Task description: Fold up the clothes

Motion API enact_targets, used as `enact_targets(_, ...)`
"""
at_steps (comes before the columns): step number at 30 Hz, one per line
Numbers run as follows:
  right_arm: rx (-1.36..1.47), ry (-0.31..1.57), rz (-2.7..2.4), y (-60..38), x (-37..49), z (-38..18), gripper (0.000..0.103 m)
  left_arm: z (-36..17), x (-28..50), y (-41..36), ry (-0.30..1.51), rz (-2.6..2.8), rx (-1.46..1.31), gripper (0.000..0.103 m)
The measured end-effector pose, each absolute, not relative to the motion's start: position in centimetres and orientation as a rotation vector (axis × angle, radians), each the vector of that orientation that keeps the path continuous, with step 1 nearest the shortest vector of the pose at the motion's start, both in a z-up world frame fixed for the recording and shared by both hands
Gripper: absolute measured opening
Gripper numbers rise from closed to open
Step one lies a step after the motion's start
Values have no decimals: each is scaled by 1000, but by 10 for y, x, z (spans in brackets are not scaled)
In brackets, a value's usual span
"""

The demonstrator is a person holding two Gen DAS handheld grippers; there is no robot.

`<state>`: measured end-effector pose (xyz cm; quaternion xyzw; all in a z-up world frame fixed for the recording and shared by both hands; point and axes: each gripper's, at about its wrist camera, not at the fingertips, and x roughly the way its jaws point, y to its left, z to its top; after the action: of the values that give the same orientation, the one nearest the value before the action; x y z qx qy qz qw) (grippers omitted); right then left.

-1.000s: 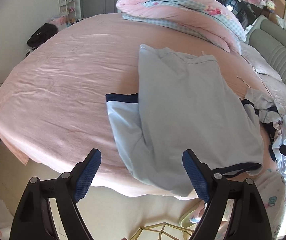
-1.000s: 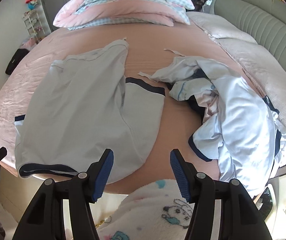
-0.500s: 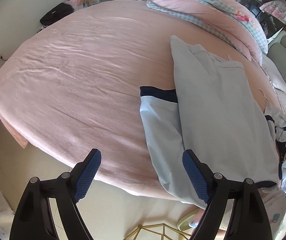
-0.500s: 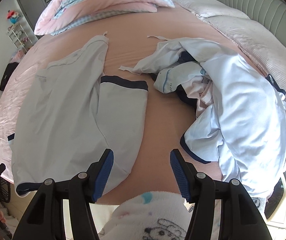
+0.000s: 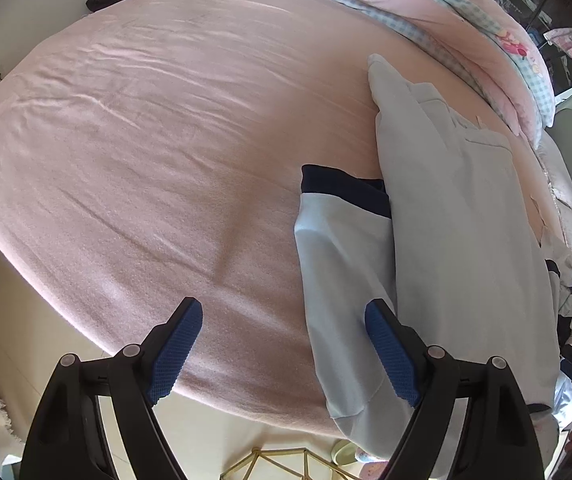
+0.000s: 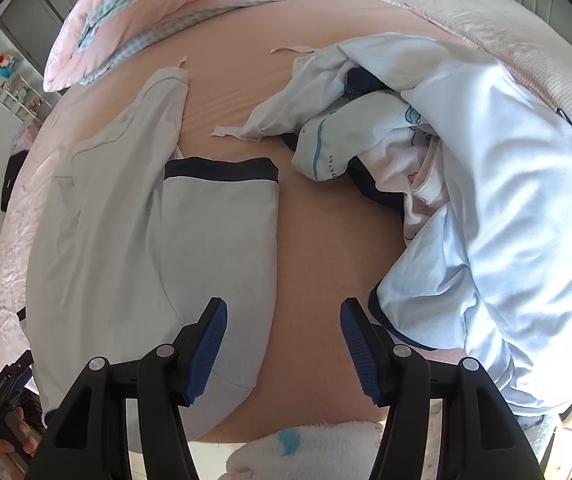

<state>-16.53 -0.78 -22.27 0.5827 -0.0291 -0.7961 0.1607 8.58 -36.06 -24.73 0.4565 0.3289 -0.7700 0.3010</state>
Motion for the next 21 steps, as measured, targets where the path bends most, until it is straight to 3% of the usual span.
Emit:
enact_targets(18, 1688, -401, -2085, -15, -199, -262, 58, -265, 84, -364, 1117, -2062, 1069, 82)
enact_targets(19, 1674, -423, -2070, -16, -200, -262, 58, -264, 85, -362, 1127, -2066, 1052, 80)
enact_targets(21, 1651, -498, -2018, -17, -202, -268, 58, -263, 88, -359, 1139, -2063, 1028, 58)
